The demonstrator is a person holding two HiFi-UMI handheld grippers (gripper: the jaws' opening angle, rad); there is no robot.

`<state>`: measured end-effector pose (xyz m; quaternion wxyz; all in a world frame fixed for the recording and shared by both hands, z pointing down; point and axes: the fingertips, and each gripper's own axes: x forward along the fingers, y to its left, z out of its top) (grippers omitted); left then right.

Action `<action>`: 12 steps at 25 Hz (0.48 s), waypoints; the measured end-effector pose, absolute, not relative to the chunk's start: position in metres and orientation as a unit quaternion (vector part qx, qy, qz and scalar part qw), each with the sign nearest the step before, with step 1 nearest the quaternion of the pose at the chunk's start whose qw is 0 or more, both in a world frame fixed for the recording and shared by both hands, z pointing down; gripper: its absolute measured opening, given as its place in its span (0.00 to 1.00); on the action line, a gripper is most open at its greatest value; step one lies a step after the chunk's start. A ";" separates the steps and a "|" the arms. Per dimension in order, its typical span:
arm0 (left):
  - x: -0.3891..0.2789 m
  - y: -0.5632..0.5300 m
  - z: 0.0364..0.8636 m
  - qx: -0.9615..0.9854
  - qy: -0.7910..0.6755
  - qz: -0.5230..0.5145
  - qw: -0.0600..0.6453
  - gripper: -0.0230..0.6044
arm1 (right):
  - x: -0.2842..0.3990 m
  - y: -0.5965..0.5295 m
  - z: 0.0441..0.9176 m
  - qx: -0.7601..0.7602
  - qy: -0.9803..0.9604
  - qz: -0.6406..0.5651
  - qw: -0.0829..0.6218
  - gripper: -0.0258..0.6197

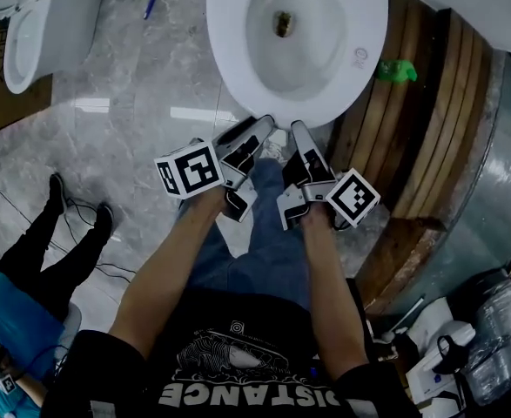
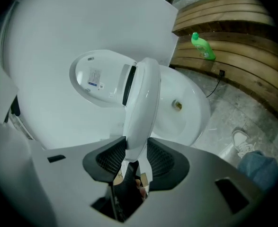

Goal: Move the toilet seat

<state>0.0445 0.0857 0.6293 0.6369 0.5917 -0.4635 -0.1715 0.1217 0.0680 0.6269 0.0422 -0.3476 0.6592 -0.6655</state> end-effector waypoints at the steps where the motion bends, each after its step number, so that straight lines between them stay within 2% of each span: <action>1: 0.043 0.085 0.622 0.592 -0.464 -0.175 0.635 0.29 | 0.121 0.067 0.619 -0.344 0.662 -0.665 0.042 0.27; 12: 0.035 0.065 0.547 0.603 -0.471 -0.207 0.609 0.28 | 0.114 0.046 0.542 -0.316 0.700 -0.638 0.043 0.26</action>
